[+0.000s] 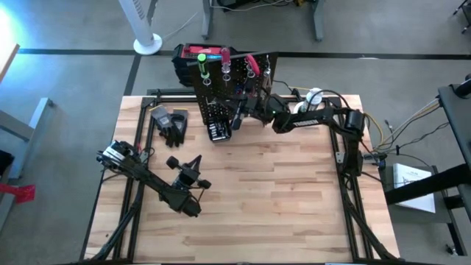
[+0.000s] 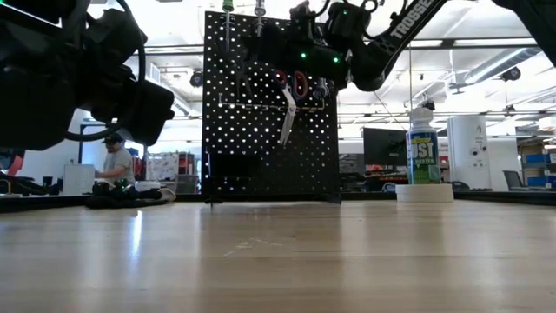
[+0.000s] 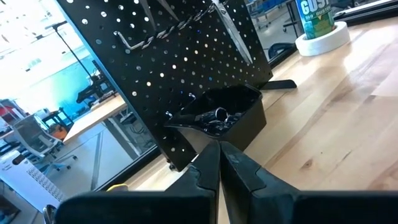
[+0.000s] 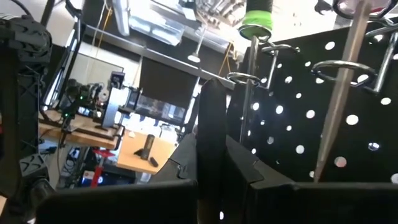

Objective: Hang tools onto peg board
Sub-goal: Hang the black pliers on the pegboard

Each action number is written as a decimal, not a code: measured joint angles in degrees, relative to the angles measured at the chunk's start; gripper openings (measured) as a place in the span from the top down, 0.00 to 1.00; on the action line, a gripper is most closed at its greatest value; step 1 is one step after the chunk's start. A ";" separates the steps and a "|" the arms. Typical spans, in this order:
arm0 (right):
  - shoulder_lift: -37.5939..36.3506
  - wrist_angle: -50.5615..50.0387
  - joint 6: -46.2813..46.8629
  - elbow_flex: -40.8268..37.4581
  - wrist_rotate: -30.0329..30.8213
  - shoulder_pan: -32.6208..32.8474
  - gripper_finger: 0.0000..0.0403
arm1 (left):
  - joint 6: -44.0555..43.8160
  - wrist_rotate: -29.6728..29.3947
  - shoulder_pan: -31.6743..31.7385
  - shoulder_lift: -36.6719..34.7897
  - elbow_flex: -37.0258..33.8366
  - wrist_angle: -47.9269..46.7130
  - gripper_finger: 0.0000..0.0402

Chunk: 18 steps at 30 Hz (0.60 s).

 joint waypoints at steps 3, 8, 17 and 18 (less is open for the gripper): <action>0.17 -0.12 0.72 -0.02 -0.10 -0.45 0.95 | 0.02 0.02 0.00 0.00 0.00 0.25 1.00; 0.22 -0.30 1.56 -0.11 1.45 -0.61 0.95 | 1.03 0.05 0.04 0.00 0.00 0.36 1.00; 0.24 -0.23 7.91 -0.28 9.33 -0.02 0.96 | 1.33 0.20 0.04 0.00 0.00 1.09 1.00; 0.26 -0.63 7.76 -0.28 9.47 0.02 0.96 | 1.48 0.22 0.04 0.00 0.00 1.20 1.00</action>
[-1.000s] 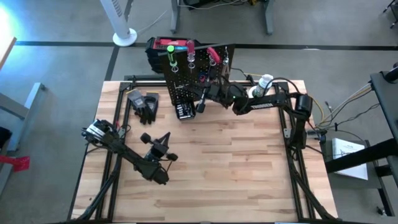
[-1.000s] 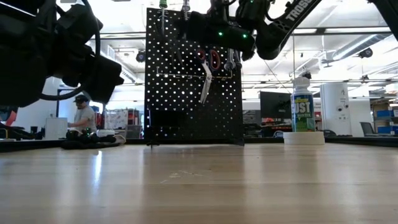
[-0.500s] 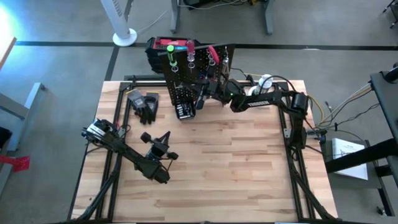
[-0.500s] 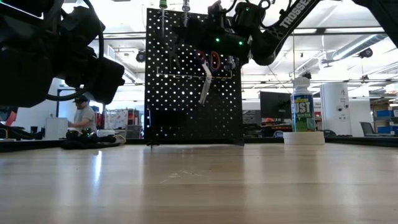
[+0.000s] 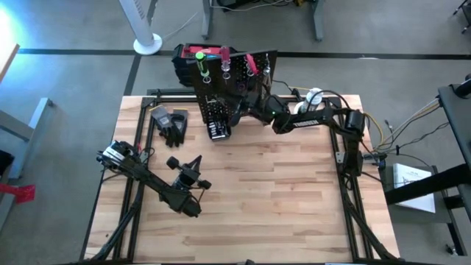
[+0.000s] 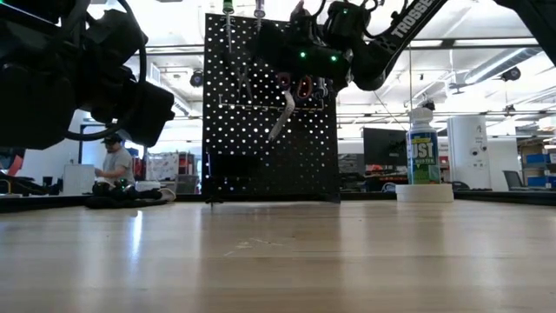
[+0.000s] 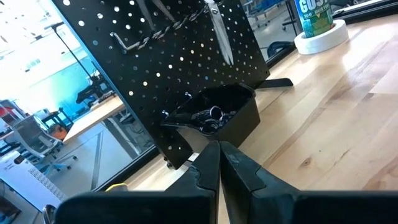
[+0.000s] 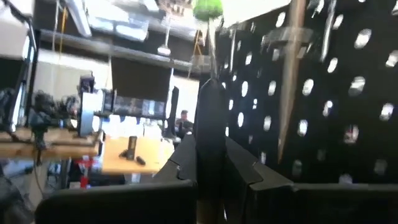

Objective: Hang tools onto peg board
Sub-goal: Hang the black pliers on the pegboard

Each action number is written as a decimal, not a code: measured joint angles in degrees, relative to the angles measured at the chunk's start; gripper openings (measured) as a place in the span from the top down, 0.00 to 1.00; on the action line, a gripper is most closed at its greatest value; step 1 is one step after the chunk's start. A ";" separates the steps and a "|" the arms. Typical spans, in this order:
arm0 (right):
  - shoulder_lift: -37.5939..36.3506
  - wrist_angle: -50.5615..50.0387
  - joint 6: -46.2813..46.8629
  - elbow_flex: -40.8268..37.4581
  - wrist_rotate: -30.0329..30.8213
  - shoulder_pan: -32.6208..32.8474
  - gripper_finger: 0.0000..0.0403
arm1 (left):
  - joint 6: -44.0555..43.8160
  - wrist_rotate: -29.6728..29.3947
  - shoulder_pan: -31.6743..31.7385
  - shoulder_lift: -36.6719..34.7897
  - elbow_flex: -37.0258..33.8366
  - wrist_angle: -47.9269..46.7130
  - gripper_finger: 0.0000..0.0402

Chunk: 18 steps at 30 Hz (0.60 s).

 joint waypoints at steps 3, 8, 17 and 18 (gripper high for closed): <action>0.26 -0.85 -1.37 0.07 0.68 0.54 0.96 | 0.25 0.01 0.00 0.00 0.00 0.01 1.00; 0.37 -1.50 -3.46 0.42 1.20 0.94 0.95 | 0.27 0.41 0.00 0.00 0.00 0.04 1.00; -0.01 -7.71 -6.92 0.24 1.42 0.87 0.89 | 0.26 0.57 0.00 0.00 0.00 0.03 1.00; -0.05 -8.42 -6.97 0.24 1.43 0.89 0.88 | 0.25 0.56 0.00 0.00 0.00 0.04 1.00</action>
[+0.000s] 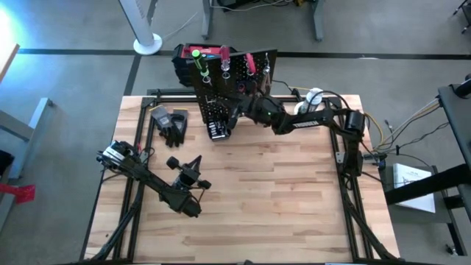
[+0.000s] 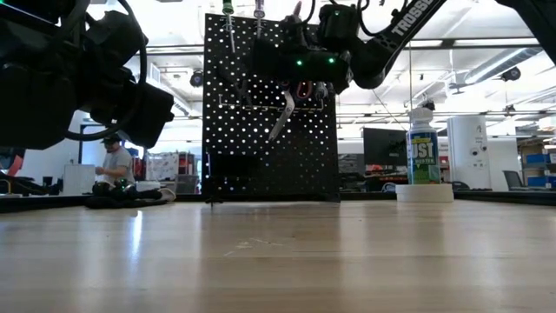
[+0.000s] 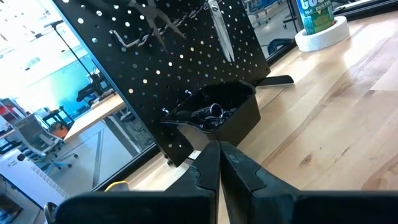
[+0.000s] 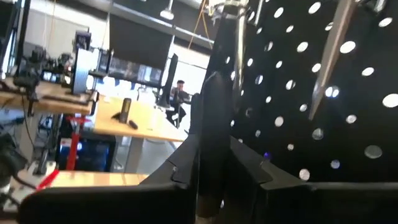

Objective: Hang tools onto peg board
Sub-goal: Hang the black pliers on the pegboard, then return to Home Position

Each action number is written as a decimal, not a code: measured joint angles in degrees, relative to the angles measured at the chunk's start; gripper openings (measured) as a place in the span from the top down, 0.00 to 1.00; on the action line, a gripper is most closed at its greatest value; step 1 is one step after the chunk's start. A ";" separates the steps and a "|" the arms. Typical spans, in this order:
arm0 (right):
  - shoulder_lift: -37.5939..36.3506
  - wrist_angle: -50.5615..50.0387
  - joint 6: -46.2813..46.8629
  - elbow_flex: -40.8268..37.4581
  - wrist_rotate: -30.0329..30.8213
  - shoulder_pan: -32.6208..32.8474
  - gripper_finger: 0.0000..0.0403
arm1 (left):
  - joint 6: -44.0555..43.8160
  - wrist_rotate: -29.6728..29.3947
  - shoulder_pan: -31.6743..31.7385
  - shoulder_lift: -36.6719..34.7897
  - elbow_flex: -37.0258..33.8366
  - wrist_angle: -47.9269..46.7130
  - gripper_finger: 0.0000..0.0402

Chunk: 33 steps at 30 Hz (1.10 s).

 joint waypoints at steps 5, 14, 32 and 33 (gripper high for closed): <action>-0.10 -3.66 -0.49 0.04 0.14 0.03 0.82 | 0.00 -0.01 0.00 0.00 0.00 0.32 1.00; -1.34 -6.15 9.84 0.20 4.14 0.50 0.73 | -0.02 -0.03 0.00 0.00 -0.02 0.73 1.00; -3.76 -18.73 9.28 -1.62 22.45 3.18 0.73 | 1.49 0.22 -0.02 0.02 -0.02 3.02 1.00; -3.78 -18.57 8.90 -1.62 22.41 3.33 0.73 | 1.49 0.25 -0.02 0.02 -0.02 3.01 1.00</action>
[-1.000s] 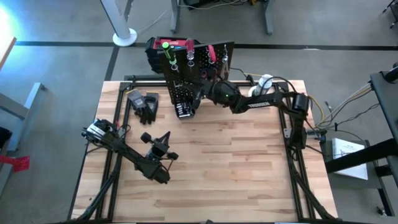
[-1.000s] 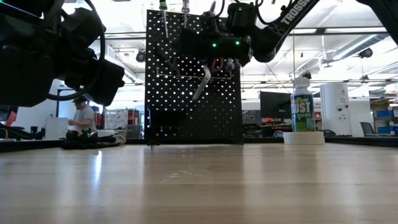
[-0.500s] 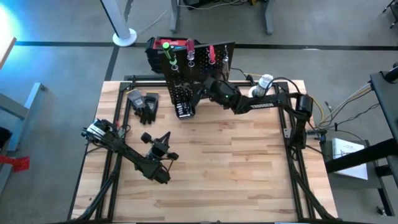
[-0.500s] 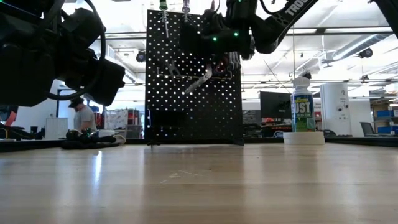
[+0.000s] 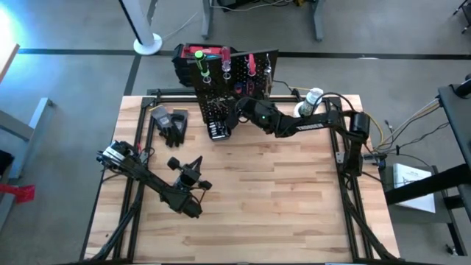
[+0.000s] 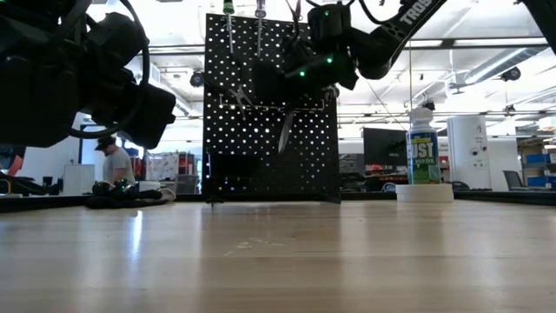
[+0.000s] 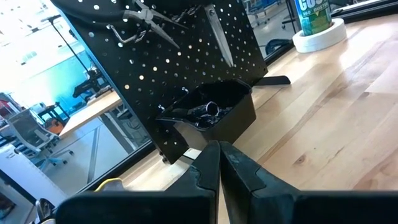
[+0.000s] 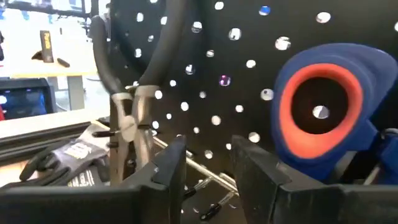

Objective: Hang tools onto peg board
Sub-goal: Return to Home Position

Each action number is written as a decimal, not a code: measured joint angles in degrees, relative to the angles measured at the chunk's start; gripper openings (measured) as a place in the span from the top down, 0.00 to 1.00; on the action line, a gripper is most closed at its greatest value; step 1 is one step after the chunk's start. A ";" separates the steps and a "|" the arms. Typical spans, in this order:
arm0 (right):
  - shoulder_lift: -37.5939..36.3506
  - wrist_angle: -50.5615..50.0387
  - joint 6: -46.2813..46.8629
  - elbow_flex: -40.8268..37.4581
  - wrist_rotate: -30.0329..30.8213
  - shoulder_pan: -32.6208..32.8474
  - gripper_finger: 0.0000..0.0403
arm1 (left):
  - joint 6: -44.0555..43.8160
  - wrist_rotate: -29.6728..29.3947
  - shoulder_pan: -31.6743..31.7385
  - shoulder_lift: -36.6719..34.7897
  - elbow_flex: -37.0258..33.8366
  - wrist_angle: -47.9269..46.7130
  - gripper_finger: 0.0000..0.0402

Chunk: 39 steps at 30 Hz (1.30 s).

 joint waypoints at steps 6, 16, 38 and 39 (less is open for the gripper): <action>-0.23 2.24 -2.97 -0.17 -1.86 1.84 0.69 | 0.20 0.00 0.00 0.00 0.02 0.17 1.00; -4.67 3.87 -11.33 -0.24 -1.92 5.80 0.62 | 1.42 0.00 -0.02 0.00 0.07 0.84 1.00; -61.80 -16.70 3.50 -35.32 -13.61 20.11 0.90 | 18.62 -1.10 -2.02 -6.22 6.84 7.16 1.00; -63.57 -19.29 3.66 -35.32 -13.87 20.98 0.95 | 22.94 0.59 -1.96 -6.88 9.07 7.02 1.00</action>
